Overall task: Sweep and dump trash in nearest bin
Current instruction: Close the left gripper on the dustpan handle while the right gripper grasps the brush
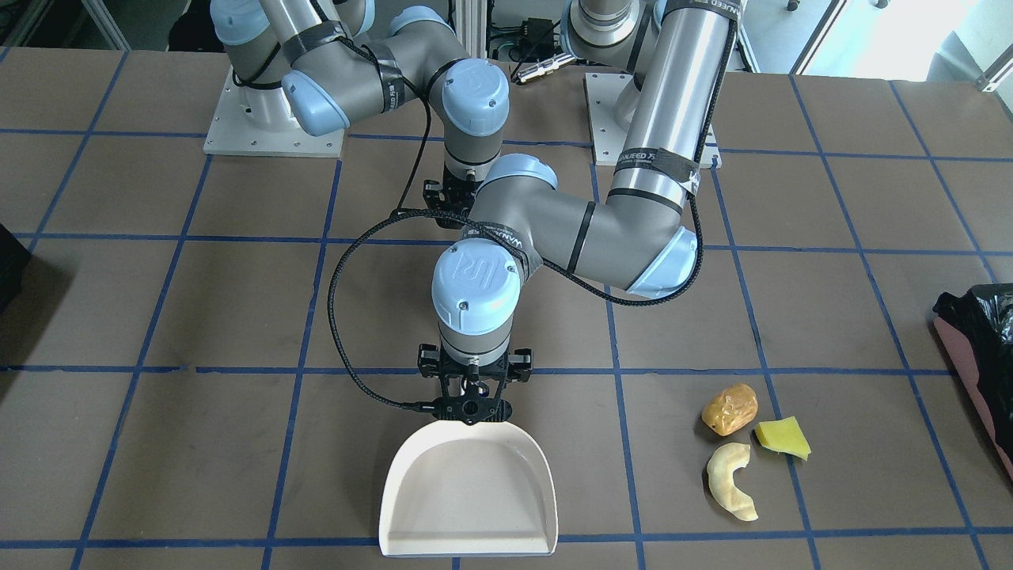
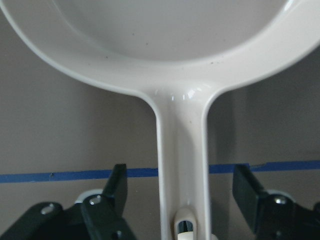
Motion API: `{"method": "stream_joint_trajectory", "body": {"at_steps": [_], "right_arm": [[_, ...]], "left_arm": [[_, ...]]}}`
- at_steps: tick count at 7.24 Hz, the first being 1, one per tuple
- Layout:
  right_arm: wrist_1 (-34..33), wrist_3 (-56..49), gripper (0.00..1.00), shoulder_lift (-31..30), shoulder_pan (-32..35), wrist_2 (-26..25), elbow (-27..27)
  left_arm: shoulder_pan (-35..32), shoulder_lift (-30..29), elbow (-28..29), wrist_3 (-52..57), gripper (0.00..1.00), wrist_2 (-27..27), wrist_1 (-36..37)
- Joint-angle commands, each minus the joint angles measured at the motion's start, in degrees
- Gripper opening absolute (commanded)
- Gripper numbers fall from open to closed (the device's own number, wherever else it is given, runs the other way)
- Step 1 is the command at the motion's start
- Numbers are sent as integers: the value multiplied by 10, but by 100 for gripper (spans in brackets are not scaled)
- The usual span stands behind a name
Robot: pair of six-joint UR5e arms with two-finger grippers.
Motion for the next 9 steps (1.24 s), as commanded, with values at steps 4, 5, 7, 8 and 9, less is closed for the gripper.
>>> {"method": "stream_joint_trajectory", "body": {"at_steps": [4,5,7,8,9], "right_arm": [[0,0,7,-3,1,-1,1],[2,1,5,-7,1,-3,0],[6,3,4,-11,1,-3,0],[8,6,1,-16,1,-3,0],[9,8,0,-17,1,-4,0]], "left_arm": [[-14,9,-17,8,9,5,0],[-14,9,-18,14,0,5,-1],[-14,13,-14,14,0,6,-3],[-10,22,-10,14,0,7,-7],[1,36,-10,14,0,7,-12]]}}
